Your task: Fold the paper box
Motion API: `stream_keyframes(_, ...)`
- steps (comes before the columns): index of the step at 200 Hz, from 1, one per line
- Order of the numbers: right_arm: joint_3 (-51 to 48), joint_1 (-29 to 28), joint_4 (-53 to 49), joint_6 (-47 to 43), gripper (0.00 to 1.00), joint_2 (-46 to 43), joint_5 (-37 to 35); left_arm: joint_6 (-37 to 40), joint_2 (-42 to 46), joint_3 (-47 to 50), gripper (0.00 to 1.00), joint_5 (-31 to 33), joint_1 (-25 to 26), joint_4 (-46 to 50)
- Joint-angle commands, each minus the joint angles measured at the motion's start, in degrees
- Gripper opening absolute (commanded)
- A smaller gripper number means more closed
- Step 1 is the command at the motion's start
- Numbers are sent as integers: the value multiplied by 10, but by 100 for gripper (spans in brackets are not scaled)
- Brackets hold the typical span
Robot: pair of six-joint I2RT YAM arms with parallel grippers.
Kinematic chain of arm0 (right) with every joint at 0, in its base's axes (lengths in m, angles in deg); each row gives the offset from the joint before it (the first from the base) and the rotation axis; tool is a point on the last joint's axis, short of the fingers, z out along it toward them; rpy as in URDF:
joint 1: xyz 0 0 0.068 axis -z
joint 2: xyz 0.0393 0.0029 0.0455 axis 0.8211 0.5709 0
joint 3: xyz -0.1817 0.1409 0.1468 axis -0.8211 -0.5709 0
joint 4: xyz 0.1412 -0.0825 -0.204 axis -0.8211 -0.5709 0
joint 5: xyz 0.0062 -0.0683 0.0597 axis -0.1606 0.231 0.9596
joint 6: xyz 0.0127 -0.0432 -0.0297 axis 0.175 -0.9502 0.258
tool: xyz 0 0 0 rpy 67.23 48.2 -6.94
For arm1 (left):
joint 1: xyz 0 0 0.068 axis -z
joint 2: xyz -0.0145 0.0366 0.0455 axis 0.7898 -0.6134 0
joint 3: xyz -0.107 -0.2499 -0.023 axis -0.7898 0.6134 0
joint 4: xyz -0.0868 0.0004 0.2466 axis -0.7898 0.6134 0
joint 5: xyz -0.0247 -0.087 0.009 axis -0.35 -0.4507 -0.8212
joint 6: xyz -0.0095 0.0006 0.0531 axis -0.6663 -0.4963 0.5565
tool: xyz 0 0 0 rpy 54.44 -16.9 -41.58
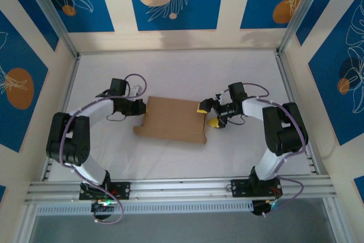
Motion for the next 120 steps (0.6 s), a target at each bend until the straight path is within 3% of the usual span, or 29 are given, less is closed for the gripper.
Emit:
stream_keyframes(1, -1, 1, -21, -3, 100, 0, 6, 3, -27, 17, 4, -5, -21, 10)
stream_keyframes(83, 11, -23, -58, -18, 99, -1, -27, 7, -62, 21, 1, -8, -36, 12)
stream_keyframes(120, 7, -34, -73, -20, 99, -21, -77, 7, -73, 21, 0, -1, -43, 16)
